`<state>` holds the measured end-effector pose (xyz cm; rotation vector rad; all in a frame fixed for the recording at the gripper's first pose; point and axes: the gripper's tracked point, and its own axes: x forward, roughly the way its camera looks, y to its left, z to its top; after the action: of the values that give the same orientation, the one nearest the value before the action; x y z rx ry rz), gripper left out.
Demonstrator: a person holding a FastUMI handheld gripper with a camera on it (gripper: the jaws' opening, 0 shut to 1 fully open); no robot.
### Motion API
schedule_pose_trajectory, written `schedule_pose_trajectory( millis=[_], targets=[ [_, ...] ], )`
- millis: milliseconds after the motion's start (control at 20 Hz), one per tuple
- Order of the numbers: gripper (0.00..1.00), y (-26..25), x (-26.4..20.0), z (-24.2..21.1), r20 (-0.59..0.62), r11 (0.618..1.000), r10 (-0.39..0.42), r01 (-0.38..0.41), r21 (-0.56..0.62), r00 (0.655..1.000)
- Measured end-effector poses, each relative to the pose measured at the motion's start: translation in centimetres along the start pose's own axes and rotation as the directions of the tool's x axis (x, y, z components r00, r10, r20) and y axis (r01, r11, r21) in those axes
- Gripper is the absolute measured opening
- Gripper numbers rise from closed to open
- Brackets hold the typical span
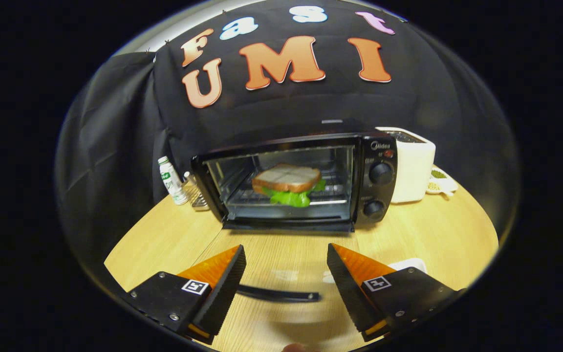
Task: Open the toaster oven, put the food inside, and close the toaster oven door.
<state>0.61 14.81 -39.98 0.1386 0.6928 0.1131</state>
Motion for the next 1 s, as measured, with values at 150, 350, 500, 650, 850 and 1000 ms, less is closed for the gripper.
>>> schedule_pose_trajectory(
  millis=[150,350,500,650,850,1000],
  targets=[
    [0.99,-0.4,-0.7,-2.1,-0.037,1.0,0.007,-0.007,-0.003,0.999],
    [0.99,-0.5,-2.1,-4.2,-0.061,0.999,0.015,-0.017,-0.035,0.998],
    [0.99,-0.5,-2.4,-6.1,-0.092,0.998,0.011,-0.016,-0.063,0.996],
    [0.99,-0.5,-2.1,-8.1,-0.135,0.997,0.016,-0.027,-0.078,0.991],
    [0.99,-0.8,-0.5,-9.7,-0.181,0.997,-0.001,-0.014,-0.081,0.984],
    [0.99,-0.9,0.6,-10.2,-0.192,0.993,-0.02,-0.003,-0.115,0.981]
  ],
)
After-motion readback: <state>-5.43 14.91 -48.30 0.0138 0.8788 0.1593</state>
